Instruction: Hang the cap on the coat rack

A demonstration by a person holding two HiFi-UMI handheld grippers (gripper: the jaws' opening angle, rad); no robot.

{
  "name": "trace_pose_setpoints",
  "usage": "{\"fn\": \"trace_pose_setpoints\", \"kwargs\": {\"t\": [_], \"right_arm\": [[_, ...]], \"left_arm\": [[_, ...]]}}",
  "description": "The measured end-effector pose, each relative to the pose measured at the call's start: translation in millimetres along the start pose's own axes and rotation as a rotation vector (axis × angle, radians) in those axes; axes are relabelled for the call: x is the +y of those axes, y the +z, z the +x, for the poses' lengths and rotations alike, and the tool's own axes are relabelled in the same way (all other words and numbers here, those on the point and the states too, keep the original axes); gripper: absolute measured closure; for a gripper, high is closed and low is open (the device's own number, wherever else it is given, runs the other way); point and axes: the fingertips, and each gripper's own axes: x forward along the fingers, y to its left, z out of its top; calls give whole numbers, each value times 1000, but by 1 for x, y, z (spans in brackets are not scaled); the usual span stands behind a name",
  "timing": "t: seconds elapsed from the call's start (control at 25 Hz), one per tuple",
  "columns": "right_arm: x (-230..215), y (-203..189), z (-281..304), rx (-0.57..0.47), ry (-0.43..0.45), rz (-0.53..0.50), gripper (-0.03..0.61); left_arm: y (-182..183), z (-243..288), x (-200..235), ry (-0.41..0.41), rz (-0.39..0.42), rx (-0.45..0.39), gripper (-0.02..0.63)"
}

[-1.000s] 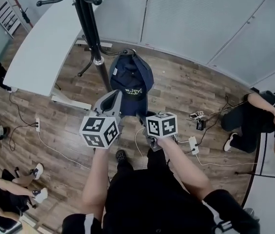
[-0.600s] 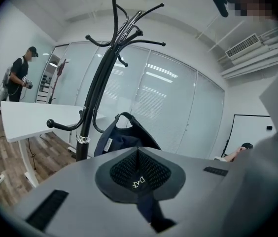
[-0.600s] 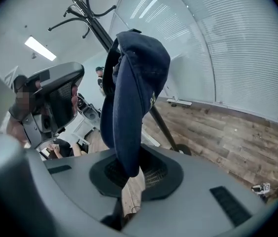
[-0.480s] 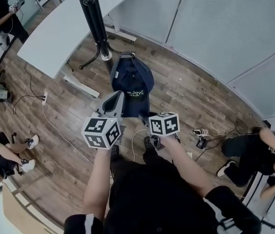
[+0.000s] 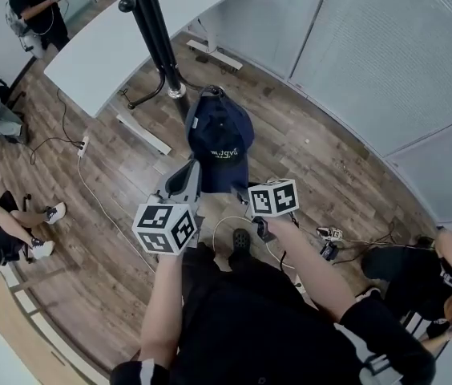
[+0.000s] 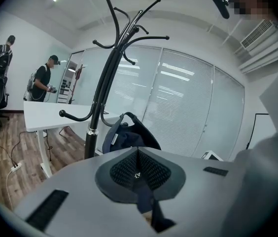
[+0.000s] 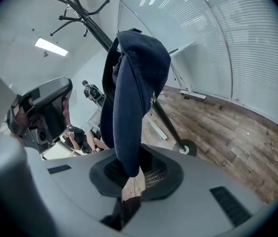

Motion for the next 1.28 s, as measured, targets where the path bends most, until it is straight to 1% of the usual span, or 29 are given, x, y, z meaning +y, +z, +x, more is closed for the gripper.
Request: {"fn": "trace_pose_setpoints", "kwargs": {"t": [0.08,0.24,0.64,0.8,1.0,1.28], "right_arm": [[-5,-1,2,14,2,-8,534],[-12,0,1,27,-26,-10,534],[-29,13,11,53,-9,-15,534],[-35,10,19,78,-1,-18,534],[-46,15,31,110,9,-25,534],[-54,25,49,151,-2,-45,534]], "left_arm": [[0,1,-3,5,6,3,598],[-1,-3,-5,6,4,9,598],[-5,6,-9,27,0,28,598],[-7,5,-8,43,1,25,598],[5,10,-3,64,2,6,598],[10,12,3,93,-2,14,598]]}}
